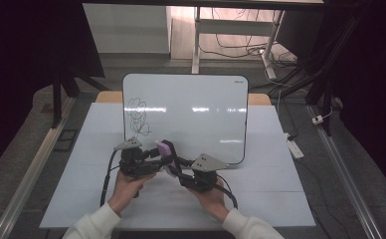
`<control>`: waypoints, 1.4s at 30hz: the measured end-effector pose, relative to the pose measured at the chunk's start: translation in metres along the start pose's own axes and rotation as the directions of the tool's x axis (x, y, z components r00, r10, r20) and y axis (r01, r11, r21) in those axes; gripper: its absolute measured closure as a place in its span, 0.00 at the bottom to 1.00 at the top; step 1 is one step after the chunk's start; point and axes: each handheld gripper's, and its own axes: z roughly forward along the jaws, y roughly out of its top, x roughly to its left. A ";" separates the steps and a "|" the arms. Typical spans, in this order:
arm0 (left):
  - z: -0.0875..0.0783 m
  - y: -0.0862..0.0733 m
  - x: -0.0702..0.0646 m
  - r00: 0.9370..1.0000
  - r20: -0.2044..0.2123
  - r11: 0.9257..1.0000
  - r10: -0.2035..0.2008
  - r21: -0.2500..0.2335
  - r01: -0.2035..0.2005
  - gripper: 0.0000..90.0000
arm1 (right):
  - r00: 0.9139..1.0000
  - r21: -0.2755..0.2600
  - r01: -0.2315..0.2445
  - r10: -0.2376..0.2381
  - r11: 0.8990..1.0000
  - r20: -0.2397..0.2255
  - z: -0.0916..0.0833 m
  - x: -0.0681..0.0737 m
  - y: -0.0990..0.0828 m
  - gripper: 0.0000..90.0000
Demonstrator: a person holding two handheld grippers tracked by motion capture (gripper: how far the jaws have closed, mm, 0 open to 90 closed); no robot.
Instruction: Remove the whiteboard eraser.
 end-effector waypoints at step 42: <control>-0.083 0.032 0.036 0.944 -0.310 0.993 0.116 0.005 -0.120 0.46 | 0.930 0.053 -0.099 0.073 0.994 0.361 -0.151 -0.121 -0.043 0.45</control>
